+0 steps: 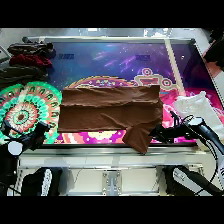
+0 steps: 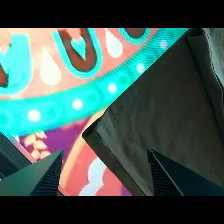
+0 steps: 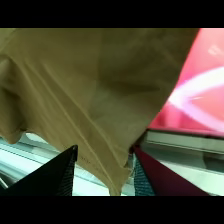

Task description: Fold the shirts.

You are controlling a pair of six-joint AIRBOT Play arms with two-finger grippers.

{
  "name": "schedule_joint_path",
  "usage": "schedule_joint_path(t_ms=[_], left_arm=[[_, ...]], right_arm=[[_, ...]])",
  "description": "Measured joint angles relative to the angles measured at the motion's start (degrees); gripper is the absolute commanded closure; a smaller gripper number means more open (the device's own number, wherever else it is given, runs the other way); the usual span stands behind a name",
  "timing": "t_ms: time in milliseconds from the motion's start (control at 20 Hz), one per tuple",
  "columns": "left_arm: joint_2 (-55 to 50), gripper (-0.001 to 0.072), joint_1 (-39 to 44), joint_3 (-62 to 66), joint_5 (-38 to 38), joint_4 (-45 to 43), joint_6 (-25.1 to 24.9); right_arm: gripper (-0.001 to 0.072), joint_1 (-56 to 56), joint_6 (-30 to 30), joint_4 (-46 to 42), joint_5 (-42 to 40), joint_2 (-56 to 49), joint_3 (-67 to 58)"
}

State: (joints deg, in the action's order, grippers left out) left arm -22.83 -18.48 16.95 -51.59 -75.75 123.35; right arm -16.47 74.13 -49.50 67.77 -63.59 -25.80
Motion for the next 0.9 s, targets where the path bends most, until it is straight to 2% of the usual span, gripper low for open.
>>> schedule_joint_path(t_ms=[50, 100, 150, 300, 400, 550, 650, 800, 850, 900], left_arm=[[-0.85, 0.0109, 0.00, -0.26, -0.02, 1.03, 0.22], [-1.95, 0.0109, 0.00, -0.61, -0.02, 2.45, 0.35], [-3.34, 0.0109, 0.00, -1.05, 0.15, 4.02, 0.35], [-8.24, 0.0110, -0.02, -1.77, 1.64, 8.02, -0.59], [-12.33, 0.0139, -0.02, -2.01, 3.74, 12.31, -3.28], [-18.80, 0.0143, -0.02, -2.16, 7.65, 18.99, -8.41], [-22.29, 0.0227, -0.02, -2.21, 9.27, 21.81, -10.62], [-25.35, 0.0260, -0.07, -2.19, 11.17, 24.76, -13.11], [-25.94, 0.0373, -0.07, -2.19, 11.67, 25.09, -13.88], [-26.38, 0.0515, -0.07, -2.21, 12.28, 25.07, -14.32]], right_arm=[[0.0407, 0.74, 0.04, 0.22, -0.50, -0.26, 0.07], [0.0589, 1.27, 0.04, 0.76, -0.76, -0.59, 0.13], [0.0684, 1.66, 0.04, 1.11, -0.96, -0.96, 0.17], [0.0698, 2.34, -0.48, 1.68, -1.53, -1.79, 0.22], [0.0698, 2.49, -1.09, 2.23, -1.64, -2.05, 0.22], [0.0698, 2.62, -1.49, 2.69, -1.55, -2.19, 0.22], [0.0698, 2.64, -1.64, 2.78, -1.29, -2.23, 0.22], [0.0698, 2.69, -1.73, 3.02, -1.09, -2.29, 0.22], [0.0698, 2.69, -1.75, 3.08, -1.03, -2.29, 0.22], [0.0698, 2.69, -1.77, 3.10, -0.96, -2.29, 0.22]])
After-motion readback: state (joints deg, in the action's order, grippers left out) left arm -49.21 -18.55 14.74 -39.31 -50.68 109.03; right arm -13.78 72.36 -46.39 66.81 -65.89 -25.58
